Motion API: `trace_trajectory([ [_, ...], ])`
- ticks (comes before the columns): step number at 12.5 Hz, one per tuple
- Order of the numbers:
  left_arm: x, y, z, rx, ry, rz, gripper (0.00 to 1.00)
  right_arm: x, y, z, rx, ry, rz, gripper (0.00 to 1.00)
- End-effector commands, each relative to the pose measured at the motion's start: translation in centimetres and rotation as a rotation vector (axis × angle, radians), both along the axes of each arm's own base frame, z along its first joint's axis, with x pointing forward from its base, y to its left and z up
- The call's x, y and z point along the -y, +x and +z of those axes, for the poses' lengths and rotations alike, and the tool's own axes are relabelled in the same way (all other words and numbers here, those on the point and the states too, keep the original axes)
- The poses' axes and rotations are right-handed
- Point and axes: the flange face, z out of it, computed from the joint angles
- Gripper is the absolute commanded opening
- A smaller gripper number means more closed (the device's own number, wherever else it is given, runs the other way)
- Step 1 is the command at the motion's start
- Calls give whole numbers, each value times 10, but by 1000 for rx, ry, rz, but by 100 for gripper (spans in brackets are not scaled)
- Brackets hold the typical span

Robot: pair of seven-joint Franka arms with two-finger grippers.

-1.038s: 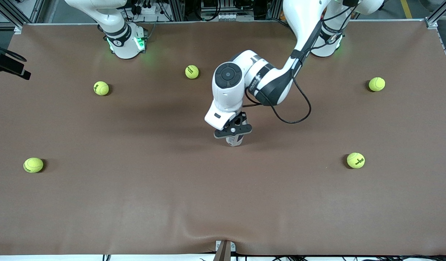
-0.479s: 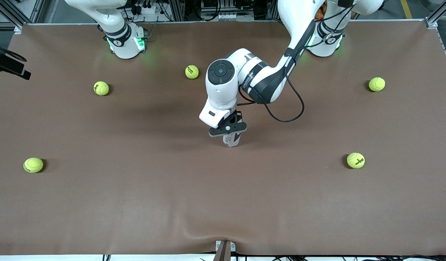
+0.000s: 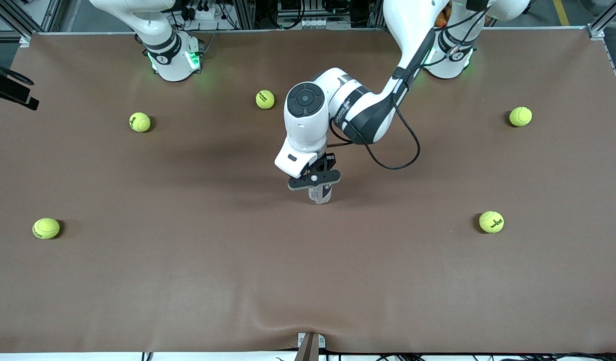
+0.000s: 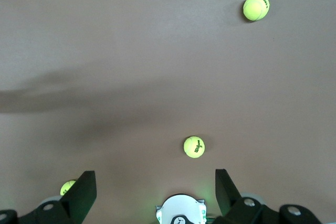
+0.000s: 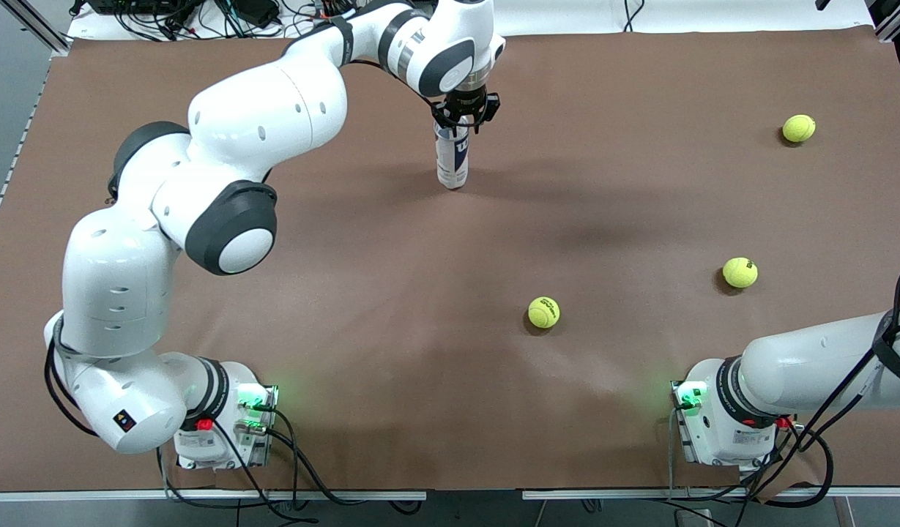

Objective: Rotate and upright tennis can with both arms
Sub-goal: 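Lift and rotate the can upright with the left gripper, then set the can upright on the table and open the left gripper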

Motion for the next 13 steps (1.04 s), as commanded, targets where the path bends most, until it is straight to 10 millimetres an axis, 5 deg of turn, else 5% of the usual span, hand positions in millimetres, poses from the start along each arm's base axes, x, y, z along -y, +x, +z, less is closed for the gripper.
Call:
trace_trajectory([
  [1,6,1,7,29,0,10,48,-1,-1,7,15,-13,5,100],
  [3,3,1,27,36,-27,19,49,-1,0,7,18,-12,10,100],
  [4,2,0,39,40,-36,20,59,-1,1,7,26,-11,25,100],
  [6,-6,-2,69,41,-54,31,100,-2,2,7,28,-4,72,100],
  [10,-28,2,97,39,-17,29,100,-3,3,6,28,0,75,100],
  [13,-84,32,130,52,32,21,100,-7,4,5,26,-1,82,100],
])
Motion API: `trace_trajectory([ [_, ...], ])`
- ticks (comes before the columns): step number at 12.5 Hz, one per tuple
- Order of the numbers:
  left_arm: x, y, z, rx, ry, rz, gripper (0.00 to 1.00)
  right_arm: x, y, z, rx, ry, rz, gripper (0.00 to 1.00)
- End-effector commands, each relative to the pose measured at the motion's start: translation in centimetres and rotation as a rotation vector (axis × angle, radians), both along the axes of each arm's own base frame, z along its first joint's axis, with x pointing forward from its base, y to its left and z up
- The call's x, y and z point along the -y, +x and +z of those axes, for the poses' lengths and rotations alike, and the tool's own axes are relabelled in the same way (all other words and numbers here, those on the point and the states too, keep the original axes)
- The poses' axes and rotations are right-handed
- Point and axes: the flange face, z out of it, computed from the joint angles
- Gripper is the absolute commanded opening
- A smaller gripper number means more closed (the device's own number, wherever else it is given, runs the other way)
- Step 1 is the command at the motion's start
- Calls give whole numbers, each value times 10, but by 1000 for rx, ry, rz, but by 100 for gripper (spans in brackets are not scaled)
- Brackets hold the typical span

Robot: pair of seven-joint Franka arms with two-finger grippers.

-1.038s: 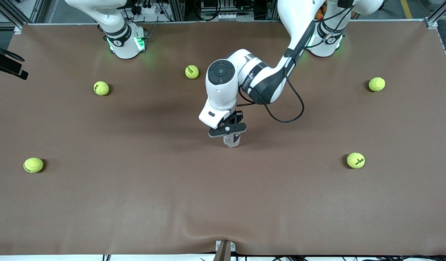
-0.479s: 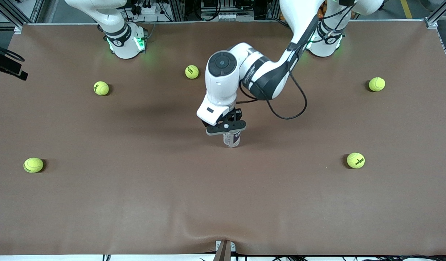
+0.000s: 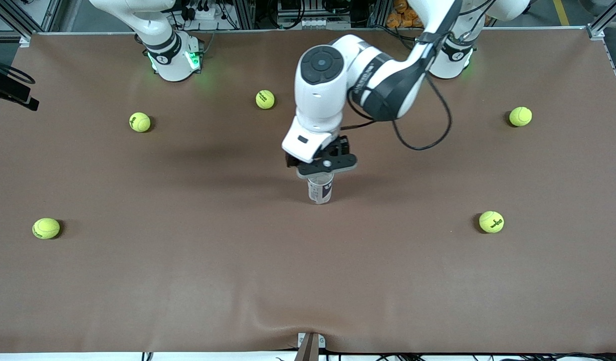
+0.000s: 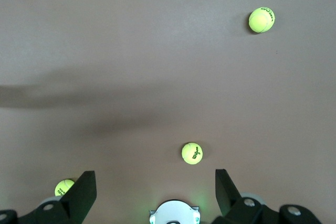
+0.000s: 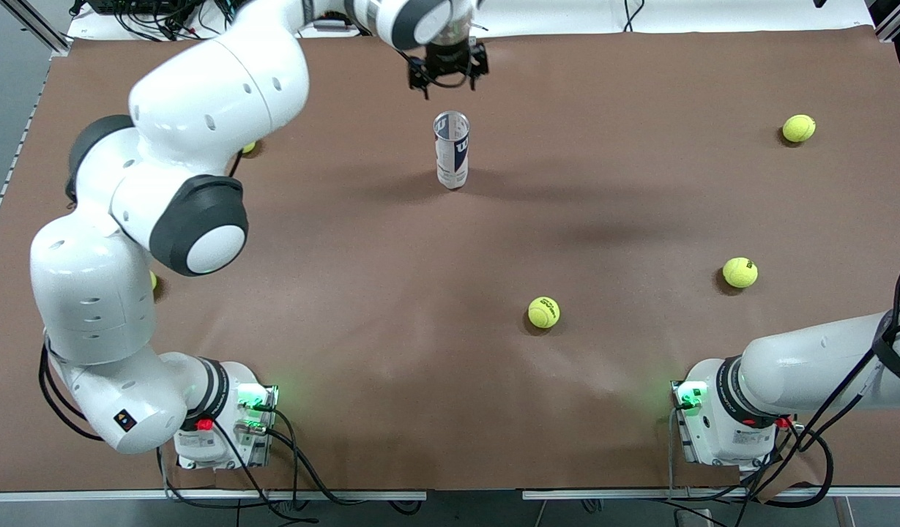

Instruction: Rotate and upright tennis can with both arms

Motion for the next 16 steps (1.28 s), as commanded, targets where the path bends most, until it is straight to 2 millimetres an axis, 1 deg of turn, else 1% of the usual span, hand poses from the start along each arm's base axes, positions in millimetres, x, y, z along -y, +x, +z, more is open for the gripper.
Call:
trace_trajectory([
  [1,-59,24,35,-2,47,-63,100,-2,1,4,7,-10,23,100],
  [2,-77,33,42,-11,52,-103,100,-2,1,4,8,-6,61,100],
  [3,-94,41,49,-16,48,-100,100,-2,1,4,9,-4,100,100],
  [5,-128,50,68,-17,54,-56,100,9,0,5,10,-6,88,100],
  [6,-152,59,75,-26,60,-35,100,15,-1,5,10,-8,77,100],
  [7,-173,67,78,-37,70,-64,100,15,-3,5,2,-6,80,100],
  [8,-196,74,82,-51,74,-107,100,13,-3,0,-22,6,80,100],
  [10,-261,94,96,-50,70,-150,100,19,-6,0,-41,7,59,100],
  [11,-296,102,106,-41,61,-169,100,30,-7,0,-36,3,37,100],
  [12,-323,105,114,-35,45,-204,100,42,-8,-2,-37,12,12,100],
  [13,-341,105,123,-26,32,-222,100,46,-7,-7,-49,20,1,100],
  [14,-355,100,132,-27,51,-217,100,46,-5,-14,-60,23,1,100],
  [15,-365,92,141,-40,96,-222,100,40,-3,-11,-45,20,13,100],
  [16,-371,82,150,-59,112,-244,100,39,-4,-8,-39,18,16,100],
])
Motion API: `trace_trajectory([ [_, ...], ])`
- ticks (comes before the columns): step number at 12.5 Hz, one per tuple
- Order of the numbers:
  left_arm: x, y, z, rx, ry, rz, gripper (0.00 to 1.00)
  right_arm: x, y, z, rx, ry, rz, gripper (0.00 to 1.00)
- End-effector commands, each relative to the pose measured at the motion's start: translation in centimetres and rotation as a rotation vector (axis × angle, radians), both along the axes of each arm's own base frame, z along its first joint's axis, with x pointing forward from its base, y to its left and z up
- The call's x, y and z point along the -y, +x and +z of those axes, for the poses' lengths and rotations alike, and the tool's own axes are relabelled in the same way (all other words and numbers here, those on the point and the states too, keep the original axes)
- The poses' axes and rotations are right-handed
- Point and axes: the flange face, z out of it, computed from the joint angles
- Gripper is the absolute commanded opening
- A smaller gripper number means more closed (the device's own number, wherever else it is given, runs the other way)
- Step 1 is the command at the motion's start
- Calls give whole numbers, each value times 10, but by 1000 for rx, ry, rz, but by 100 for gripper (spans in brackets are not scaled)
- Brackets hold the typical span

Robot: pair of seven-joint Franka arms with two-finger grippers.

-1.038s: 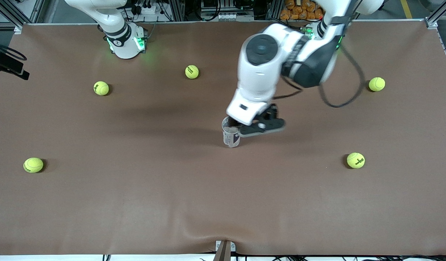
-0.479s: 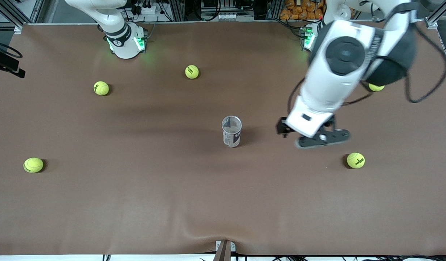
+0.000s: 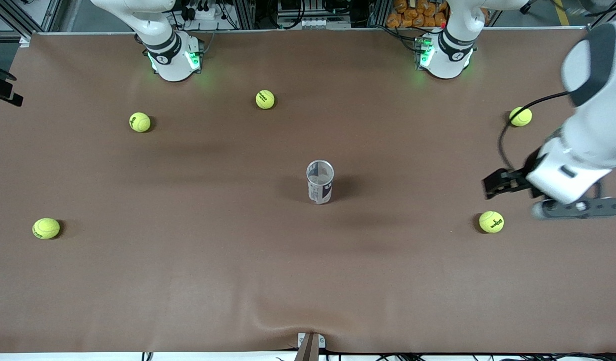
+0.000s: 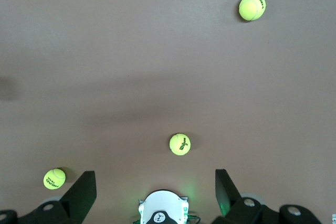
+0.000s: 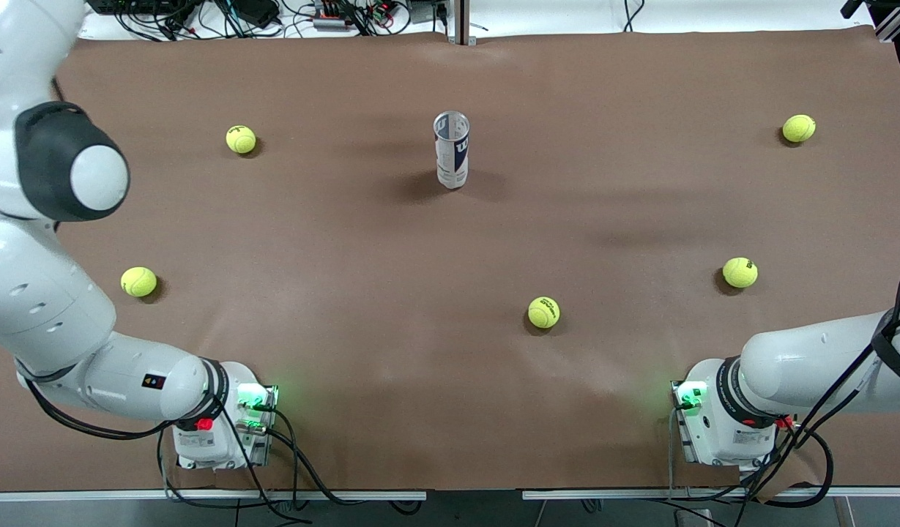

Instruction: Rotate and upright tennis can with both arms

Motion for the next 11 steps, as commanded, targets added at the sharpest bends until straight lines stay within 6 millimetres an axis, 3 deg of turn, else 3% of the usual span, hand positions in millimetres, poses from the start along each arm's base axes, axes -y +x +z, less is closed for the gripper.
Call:
trace_trajectory([
  [1,-13,-31,24,-26,54,-40,100,-3,1,3,7,3,5,100],
  [2,-27,-35,27,-33,48,-47,100,-5,2,3,7,4,9,100],
  [4,-38,-52,31,-43,45,-54,100,-30,6,1,5,3,54,100],
  [9,-40,-98,43,-20,56,-50,100,-28,5,-1,-3,2,36,100],
  [11,-51,-117,34,1,0,-23,100,-28,5,-1,-1,2,36,100],
])
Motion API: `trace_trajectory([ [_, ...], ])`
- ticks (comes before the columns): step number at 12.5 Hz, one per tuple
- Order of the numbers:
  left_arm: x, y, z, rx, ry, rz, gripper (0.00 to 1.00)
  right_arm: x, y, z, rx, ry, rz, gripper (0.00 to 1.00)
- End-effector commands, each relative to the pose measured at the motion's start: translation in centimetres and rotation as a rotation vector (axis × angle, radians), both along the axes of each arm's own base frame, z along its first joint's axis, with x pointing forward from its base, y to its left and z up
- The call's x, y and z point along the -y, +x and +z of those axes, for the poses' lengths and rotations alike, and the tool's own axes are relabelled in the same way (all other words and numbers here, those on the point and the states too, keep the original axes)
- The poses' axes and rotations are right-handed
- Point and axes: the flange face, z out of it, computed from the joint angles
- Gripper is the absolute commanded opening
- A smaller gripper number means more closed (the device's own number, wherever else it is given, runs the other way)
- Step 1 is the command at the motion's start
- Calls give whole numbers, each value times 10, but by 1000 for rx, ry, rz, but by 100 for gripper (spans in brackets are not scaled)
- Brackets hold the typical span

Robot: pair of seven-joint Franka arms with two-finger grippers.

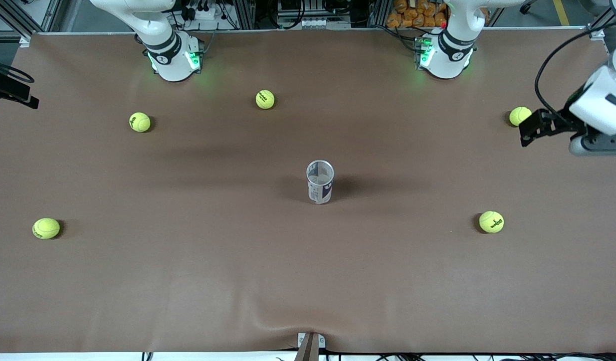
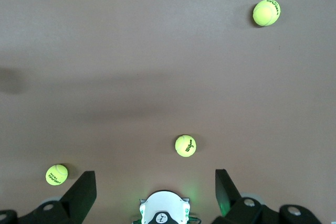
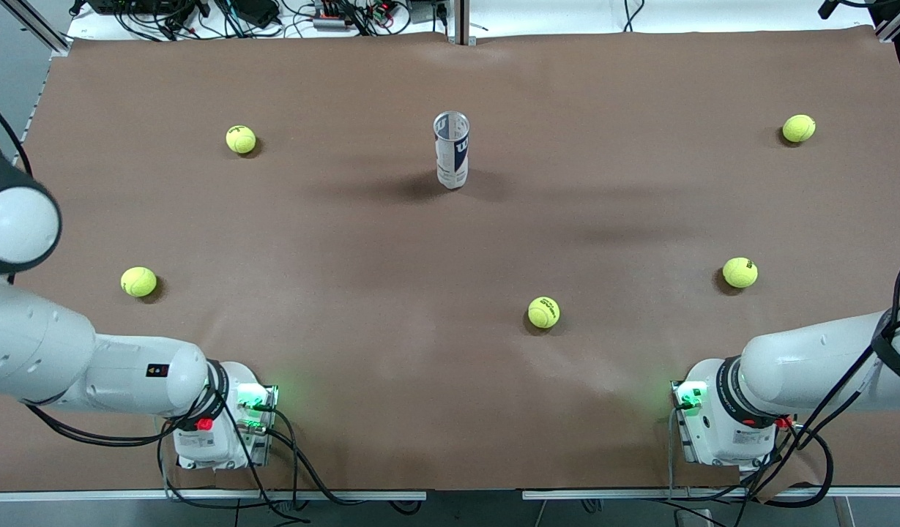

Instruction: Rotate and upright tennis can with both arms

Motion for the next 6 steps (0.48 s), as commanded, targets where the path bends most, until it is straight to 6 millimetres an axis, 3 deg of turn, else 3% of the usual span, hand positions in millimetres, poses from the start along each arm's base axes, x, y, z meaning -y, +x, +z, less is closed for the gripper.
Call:
trace_trajectory([
  [1,-11,-32,-6,27,-42,41,100,1,0,1,-2,1,-12,100],
  [6,-15,-24,2,46,-45,30,100,1,1,-2,-5,1,-13,100],
])
